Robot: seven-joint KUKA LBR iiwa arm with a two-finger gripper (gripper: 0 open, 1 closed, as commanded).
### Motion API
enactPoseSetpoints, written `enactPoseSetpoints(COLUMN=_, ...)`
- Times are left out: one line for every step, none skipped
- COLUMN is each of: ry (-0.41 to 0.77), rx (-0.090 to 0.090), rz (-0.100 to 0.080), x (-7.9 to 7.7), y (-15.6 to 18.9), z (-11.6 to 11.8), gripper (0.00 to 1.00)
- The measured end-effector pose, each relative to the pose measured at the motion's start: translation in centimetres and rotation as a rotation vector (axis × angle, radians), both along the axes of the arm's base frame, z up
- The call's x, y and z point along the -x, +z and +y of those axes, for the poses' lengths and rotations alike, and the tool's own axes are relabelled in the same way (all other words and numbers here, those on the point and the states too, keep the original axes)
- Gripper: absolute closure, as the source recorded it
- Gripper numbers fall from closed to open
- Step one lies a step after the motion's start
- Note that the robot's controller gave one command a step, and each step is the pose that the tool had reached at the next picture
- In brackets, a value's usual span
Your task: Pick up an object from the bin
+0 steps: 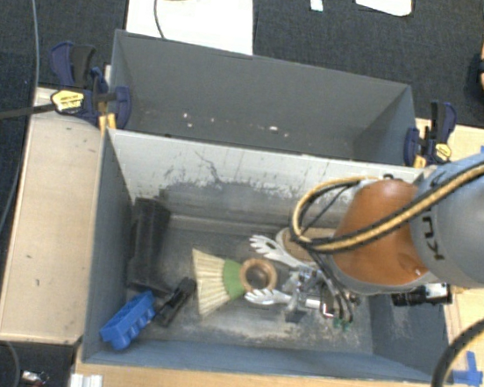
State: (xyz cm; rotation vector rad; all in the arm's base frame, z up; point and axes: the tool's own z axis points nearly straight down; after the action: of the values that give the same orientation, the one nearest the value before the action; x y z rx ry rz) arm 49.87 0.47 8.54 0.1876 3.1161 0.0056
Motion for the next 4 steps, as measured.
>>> enactPoseSetpoints(ry=-0.006, rx=0.000, rz=0.016, x=0.8, y=-0.7, z=0.2, gripper=1.00)
enactPoseSetpoints(ry=0.093, rx=0.001, rz=0.010, x=1.3, y=3.0, z=1.8, gripper=1.00)
enactPoseSetpoints(ry=-0.006, rx=0.000, rz=0.004, x=-0.9, y=15.0, z=2.2, gripper=1.00)
enactPoseSetpoints(ry=0.137, rx=0.001, rz=0.014, x=-0.7, y=23.7, z=3.5, gripper=1.00)
